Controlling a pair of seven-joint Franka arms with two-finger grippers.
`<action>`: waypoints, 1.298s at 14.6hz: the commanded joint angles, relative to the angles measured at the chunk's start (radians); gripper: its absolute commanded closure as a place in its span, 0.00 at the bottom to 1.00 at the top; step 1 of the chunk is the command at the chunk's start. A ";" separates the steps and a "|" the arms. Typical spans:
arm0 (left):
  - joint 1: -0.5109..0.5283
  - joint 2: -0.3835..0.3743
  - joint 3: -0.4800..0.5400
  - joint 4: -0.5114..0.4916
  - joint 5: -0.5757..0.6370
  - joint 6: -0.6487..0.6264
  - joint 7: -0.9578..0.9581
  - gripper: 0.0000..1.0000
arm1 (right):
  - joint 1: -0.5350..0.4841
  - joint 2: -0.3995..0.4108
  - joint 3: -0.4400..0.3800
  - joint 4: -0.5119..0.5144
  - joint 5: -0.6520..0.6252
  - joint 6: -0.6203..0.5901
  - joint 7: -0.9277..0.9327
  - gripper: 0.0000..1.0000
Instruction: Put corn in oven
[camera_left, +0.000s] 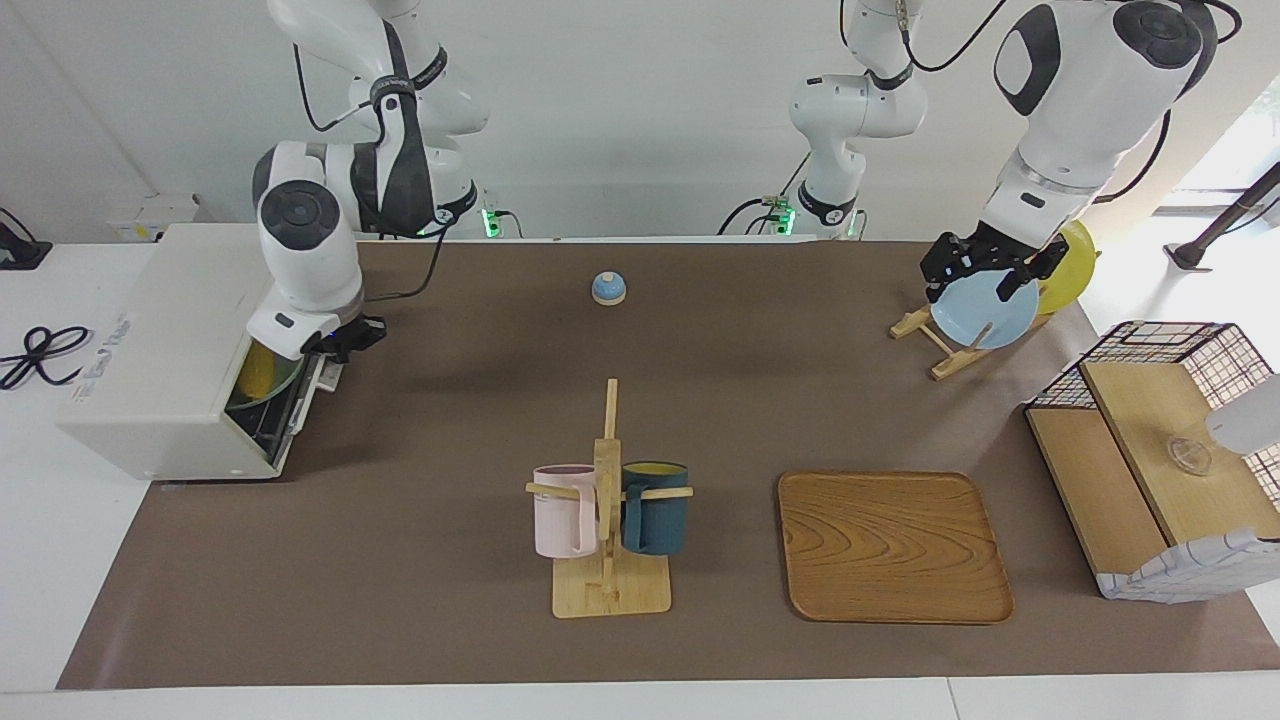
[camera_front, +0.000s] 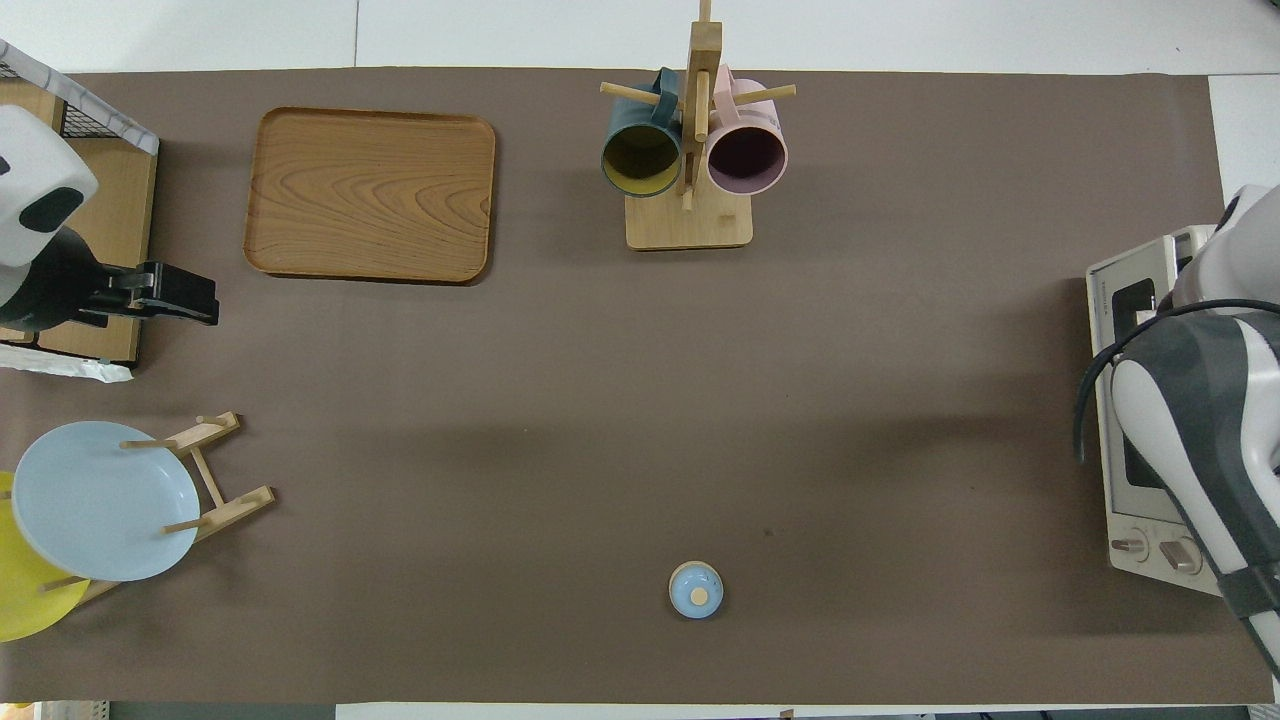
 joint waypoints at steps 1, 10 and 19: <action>0.010 -0.009 -0.005 -0.004 -0.014 -0.005 0.004 0.00 | -0.033 0.035 -0.004 -0.006 -0.008 0.031 -0.051 1.00; 0.010 -0.009 -0.005 -0.004 -0.014 -0.005 0.004 0.00 | -0.059 0.026 -0.005 0.057 0.125 0.002 -0.073 0.41; 0.010 -0.011 -0.004 -0.004 -0.014 -0.005 0.004 0.00 | -0.043 0.020 0.016 0.275 0.188 -0.197 -0.071 0.00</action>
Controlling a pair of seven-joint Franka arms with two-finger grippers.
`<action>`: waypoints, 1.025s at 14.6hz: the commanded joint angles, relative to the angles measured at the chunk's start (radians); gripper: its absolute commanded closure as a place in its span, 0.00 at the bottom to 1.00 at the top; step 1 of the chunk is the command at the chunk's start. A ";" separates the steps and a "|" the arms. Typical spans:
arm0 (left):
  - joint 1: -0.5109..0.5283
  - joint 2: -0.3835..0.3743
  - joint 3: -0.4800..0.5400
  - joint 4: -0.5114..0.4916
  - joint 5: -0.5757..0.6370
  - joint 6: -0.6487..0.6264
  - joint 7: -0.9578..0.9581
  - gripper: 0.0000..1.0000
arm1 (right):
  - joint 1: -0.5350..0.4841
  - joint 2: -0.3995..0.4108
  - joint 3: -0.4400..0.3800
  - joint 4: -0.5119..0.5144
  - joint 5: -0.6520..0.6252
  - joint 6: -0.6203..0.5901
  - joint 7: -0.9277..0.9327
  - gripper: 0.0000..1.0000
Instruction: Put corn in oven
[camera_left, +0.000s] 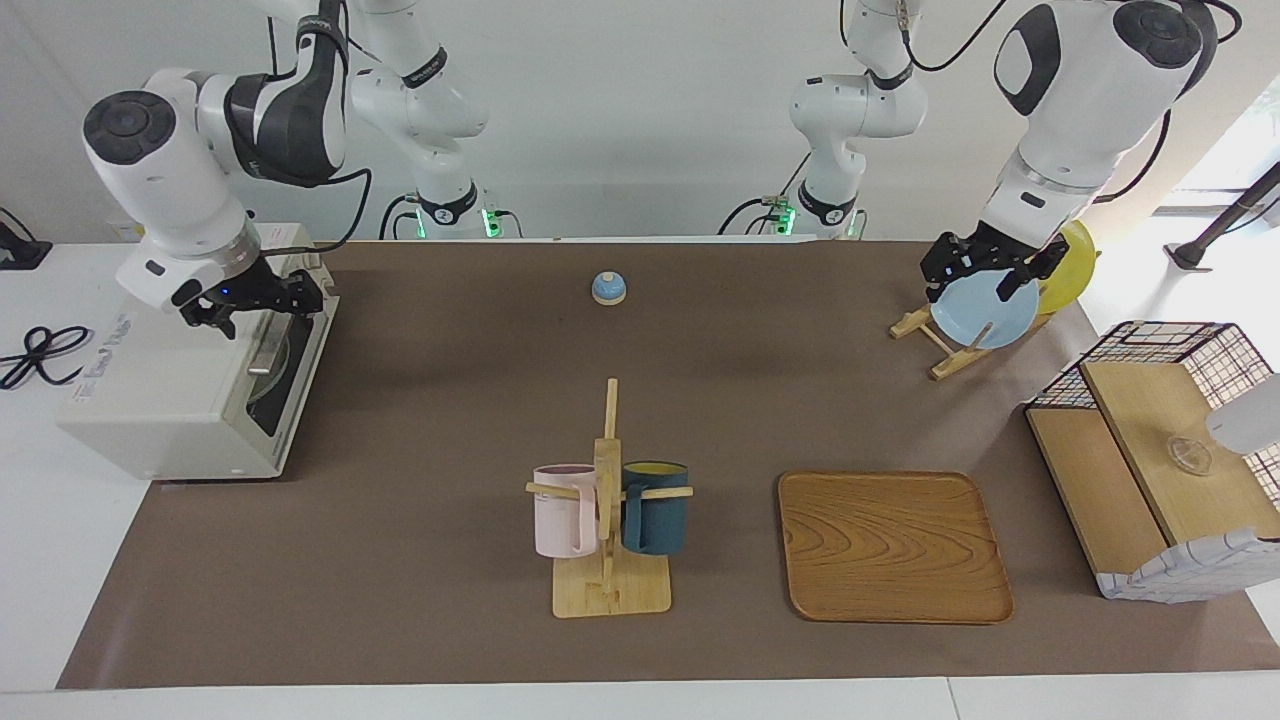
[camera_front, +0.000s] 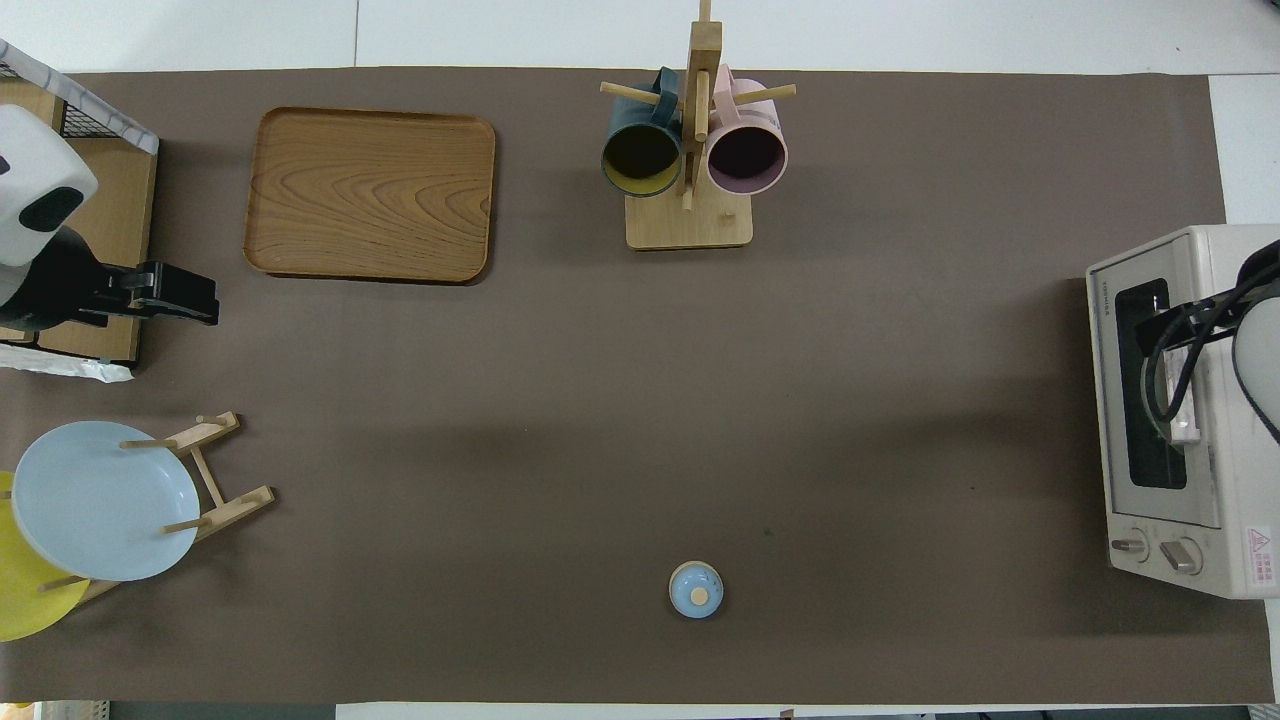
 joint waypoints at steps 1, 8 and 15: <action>0.010 -0.009 -0.004 -0.004 -0.014 -0.005 0.004 0.00 | -0.006 0.013 0.024 0.107 0.047 -0.081 -0.020 0.00; 0.010 -0.009 -0.004 -0.004 -0.014 -0.005 0.004 0.00 | 0.028 0.036 0.025 0.259 0.125 -0.238 0.066 0.00; 0.010 -0.009 -0.004 -0.004 -0.014 -0.005 0.004 0.00 | 0.026 0.033 0.021 0.305 0.181 -0.306 0.099 0.00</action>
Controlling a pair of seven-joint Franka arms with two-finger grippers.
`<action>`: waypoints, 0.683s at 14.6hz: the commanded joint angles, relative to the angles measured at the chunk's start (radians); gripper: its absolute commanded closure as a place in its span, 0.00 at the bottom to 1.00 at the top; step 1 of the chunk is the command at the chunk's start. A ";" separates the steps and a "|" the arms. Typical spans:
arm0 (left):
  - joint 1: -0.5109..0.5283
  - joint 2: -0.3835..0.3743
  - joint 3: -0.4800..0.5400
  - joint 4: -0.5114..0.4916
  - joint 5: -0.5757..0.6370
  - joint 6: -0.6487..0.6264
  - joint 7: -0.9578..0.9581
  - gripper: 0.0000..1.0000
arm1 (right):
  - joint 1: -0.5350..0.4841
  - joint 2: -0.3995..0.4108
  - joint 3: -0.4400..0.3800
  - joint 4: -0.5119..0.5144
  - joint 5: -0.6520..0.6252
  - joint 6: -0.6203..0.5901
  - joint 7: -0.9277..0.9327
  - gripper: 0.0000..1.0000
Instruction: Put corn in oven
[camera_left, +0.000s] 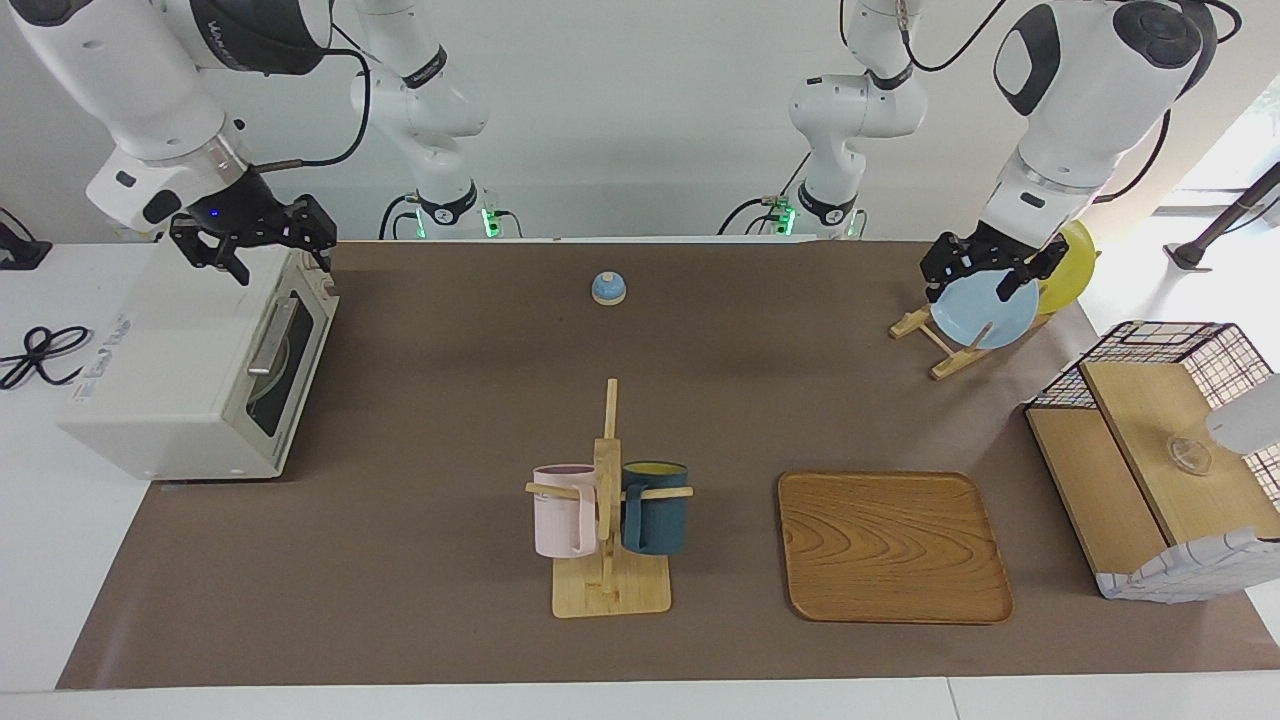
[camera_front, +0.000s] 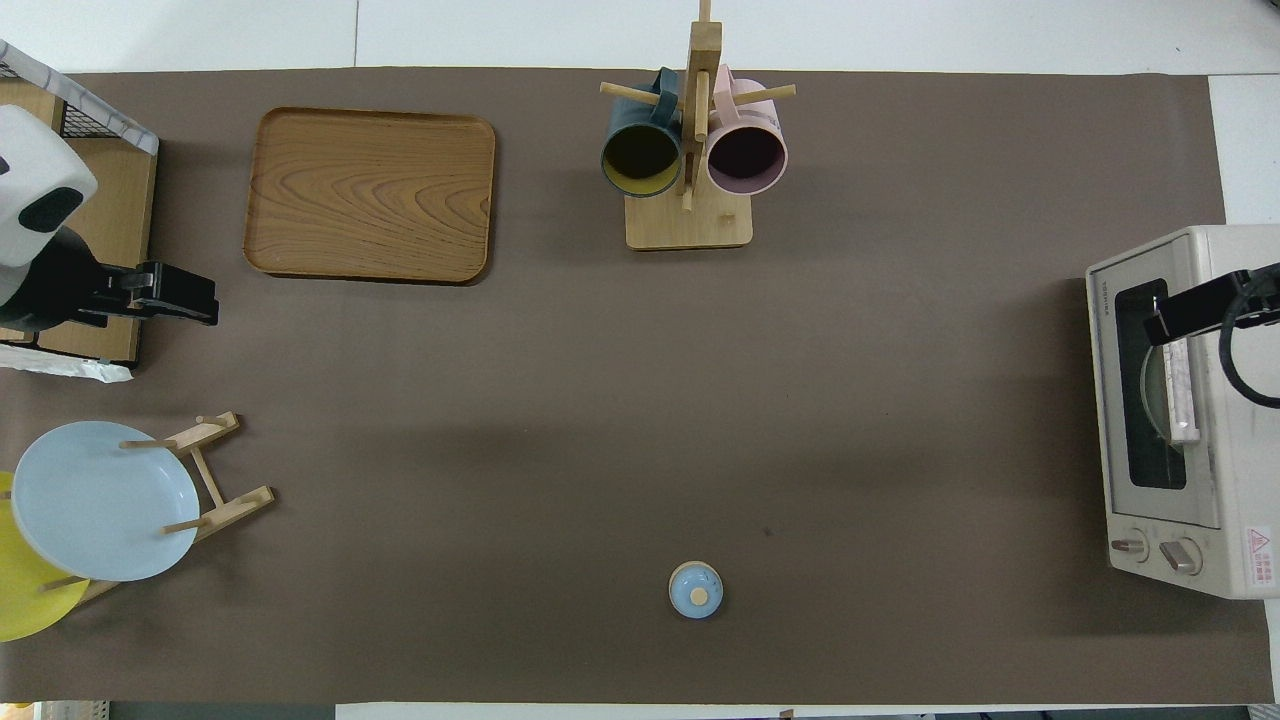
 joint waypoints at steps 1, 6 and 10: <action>0.010 -0.011 -0.004 -0.004 -0.014 -0.005 0.004 0.00 | -0.005 0.017 0.000 0.037 0.015 -0.031 0.019 0.00; 0.010 -0.009 -0.004 -0.004 -0.014 -0.005 0.004 0.00 | -0.009 0.014 -0.001 0.041 0.012 -0.068 0.050 0.00; 0.010 -0.009 -0.004 -0.004 -0.014 -0.005 0.004 0.00 | 0.155 0.000 -0.149 0.032 0.012 -0.068 0.083 0.00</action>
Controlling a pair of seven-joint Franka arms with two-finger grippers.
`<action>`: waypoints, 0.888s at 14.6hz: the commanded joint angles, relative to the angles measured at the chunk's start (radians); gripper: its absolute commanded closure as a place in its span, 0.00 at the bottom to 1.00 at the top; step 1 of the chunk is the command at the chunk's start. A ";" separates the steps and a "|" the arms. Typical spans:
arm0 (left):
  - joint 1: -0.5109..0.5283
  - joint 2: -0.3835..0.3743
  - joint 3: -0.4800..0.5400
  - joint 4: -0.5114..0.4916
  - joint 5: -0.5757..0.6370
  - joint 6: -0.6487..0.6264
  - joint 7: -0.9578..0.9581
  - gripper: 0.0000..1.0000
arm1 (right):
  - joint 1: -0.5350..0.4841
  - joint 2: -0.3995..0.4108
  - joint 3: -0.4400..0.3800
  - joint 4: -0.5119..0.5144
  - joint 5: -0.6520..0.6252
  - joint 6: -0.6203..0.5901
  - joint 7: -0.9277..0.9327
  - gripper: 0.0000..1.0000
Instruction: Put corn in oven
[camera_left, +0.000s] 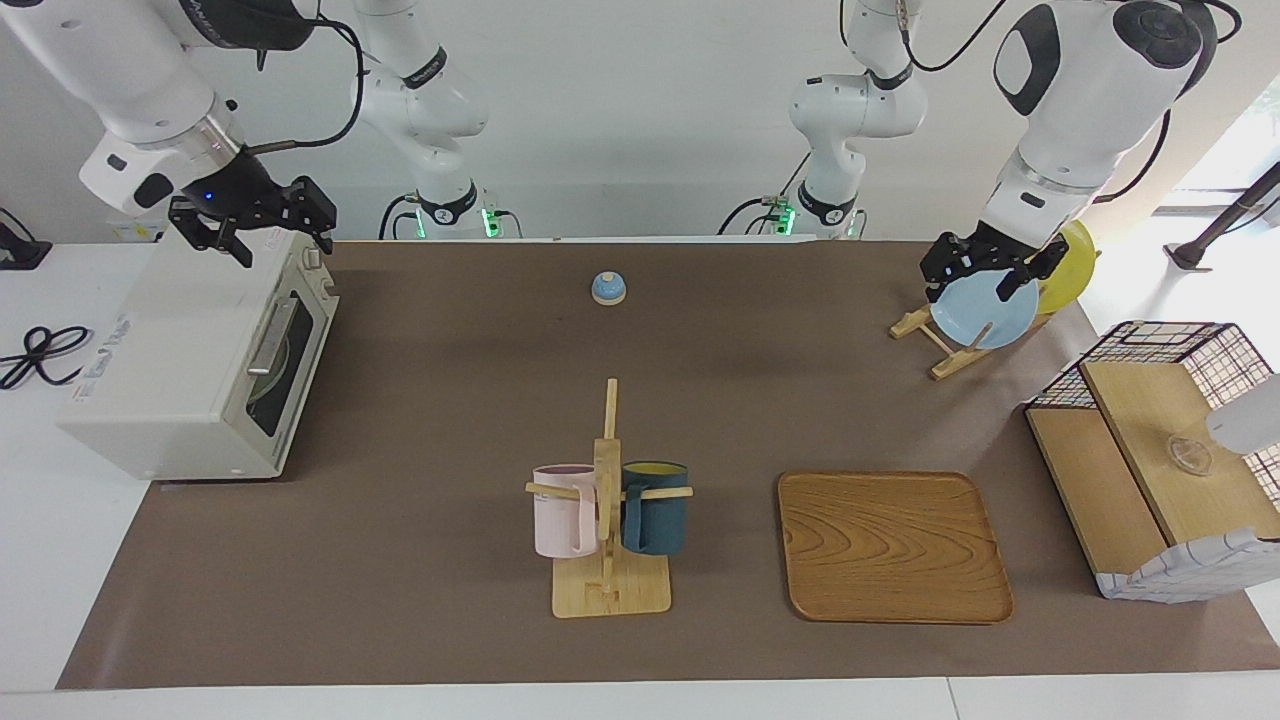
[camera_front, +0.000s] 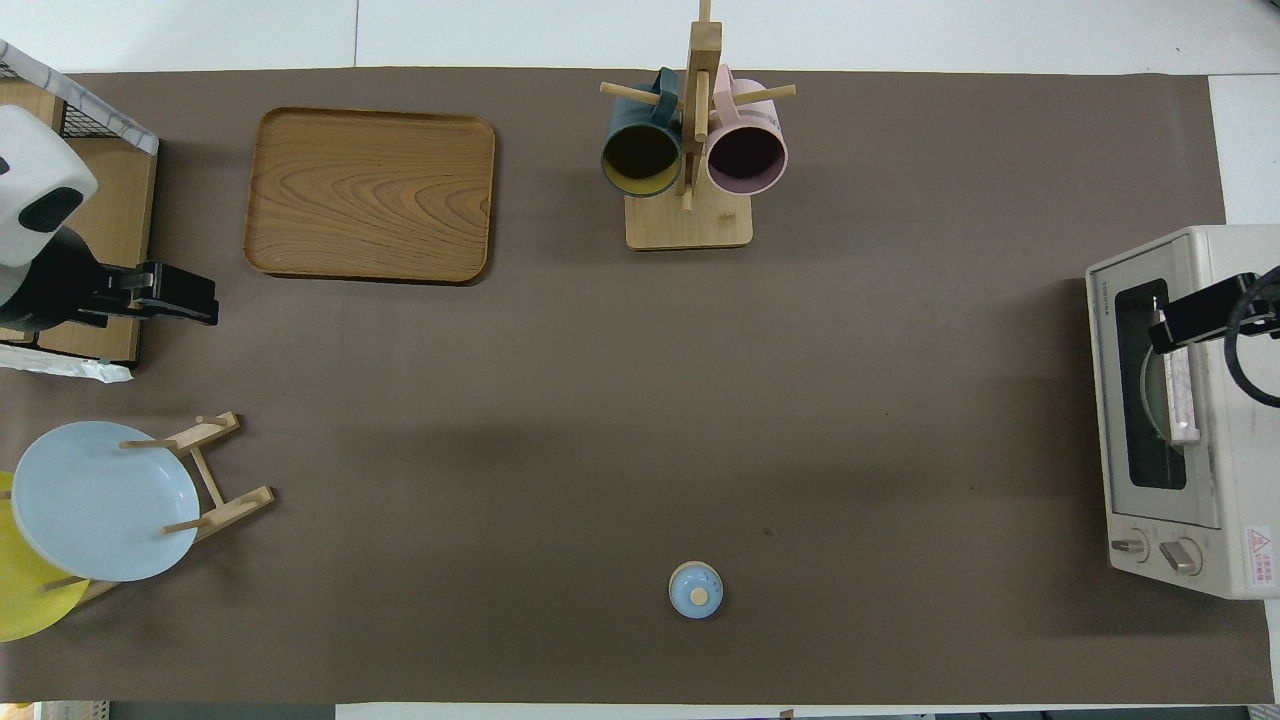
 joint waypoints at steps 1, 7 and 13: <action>0.009 -0.009 -0.004 -0.004 -0.014 -0.005 0.004 0.00 | 0.133 0.000 -0.140 0.014 0.015 -0.024 0.022 0.00; 0.009 -0.009 -0.005 -0.004 -0.014 -0.005 0.004 0.00 | 0.147 -0.039 -0.148 -0.033 0.012 -0.012 0.058 0.00; 0.009 -0.009 -0.004 -0.004 -0.014 -0.005 0.004 0.00 | 0.139 -0.080 -0.149 -0.096 0.011 0.043 0.061 0.00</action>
